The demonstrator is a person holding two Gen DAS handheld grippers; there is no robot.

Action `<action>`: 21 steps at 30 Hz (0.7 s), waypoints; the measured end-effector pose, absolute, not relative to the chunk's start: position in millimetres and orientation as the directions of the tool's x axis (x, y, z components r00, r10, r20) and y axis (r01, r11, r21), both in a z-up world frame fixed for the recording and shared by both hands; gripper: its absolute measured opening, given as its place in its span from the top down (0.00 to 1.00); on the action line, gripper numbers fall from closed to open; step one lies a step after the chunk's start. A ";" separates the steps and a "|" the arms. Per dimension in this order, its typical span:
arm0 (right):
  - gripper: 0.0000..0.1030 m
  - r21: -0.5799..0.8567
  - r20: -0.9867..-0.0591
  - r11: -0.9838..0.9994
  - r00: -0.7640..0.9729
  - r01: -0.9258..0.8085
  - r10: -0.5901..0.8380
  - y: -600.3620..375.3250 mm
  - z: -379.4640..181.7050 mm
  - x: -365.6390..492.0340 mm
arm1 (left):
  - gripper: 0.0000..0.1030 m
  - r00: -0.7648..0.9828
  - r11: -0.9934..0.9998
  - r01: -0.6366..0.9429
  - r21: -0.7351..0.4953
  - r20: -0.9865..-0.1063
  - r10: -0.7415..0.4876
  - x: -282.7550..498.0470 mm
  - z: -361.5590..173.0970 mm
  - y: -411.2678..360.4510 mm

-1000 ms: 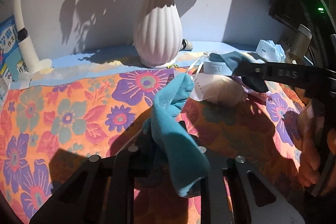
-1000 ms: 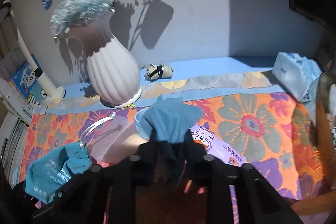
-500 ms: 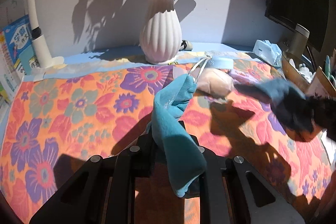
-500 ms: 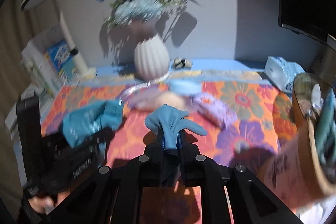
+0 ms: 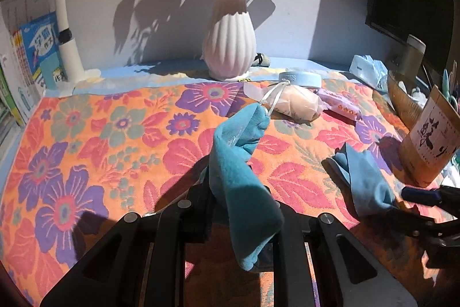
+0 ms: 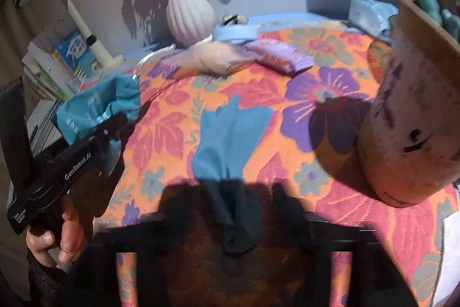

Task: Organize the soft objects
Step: 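Carry the teal pouch and blue glove to the glass bowl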

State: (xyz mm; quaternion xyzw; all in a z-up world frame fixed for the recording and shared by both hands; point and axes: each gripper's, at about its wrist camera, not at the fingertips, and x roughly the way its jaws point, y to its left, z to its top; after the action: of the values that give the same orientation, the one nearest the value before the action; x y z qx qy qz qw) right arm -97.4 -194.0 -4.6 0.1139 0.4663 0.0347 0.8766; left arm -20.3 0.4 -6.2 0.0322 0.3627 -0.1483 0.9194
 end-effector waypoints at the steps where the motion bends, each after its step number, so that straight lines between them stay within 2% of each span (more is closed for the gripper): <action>1: 0.27 0.225 -0.800 0.974 0.577 0.040 0.161 -191.7 -1.0 -97.7 | 0.86 0.693 0.955 0.293 -0.049 -0.677 -0.247 -21.0 -6.5 0.1; 7: 0.26 0.202 -0.808 0.979 0.566 0.008 0.162 -174.1 -5.7 -73.5 | 0.86 0.692 0.955 0.293 -0.036 -0.682 -0.238 -22.3 -7.4 -4.1; 15: 0.27 0.102 -0.828 0.993 0.559 0.062 0.050 -172.0 -18.1 -70.9 | 0.86 0.686 0.955 0.294 -0.033 -0.689 -0.235 -20.4 -8.9 -4.2; 17: 0.34 0.091 -0.827 0.993 0.561 0.071 0.035 -172.4 -18.2 -71.3 | 0.86 0.684 0.955 0.295 -0.032 -0.691 -0.234 -19.4 -9.3 -3.8; 20: 0.60 0.045 -0.824 0.998 0.566 0.054 0.006 -162.5 -17.1 -73.6 | 0.86 0.683 0.955 0.294 -0.024 -0.694 -0.228 -18.7 -9.9 -4.3; 21: 0.79 0.039 -0.821 0.999 0.571 0.038 0.011 -158.7 -16.6 -75.1 | 0.86 0.684 0.954 0.298 -0.021 -0.693 -0.229 -18.7 -10.0 -4.8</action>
State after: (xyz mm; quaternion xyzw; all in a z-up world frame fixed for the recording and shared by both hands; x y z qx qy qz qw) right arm -75.1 -158.7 -16.6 0.0262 0.4633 -0.0076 0.8858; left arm -18.7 -4.8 -10.0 0.0466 0.3709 -0.1435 0.9163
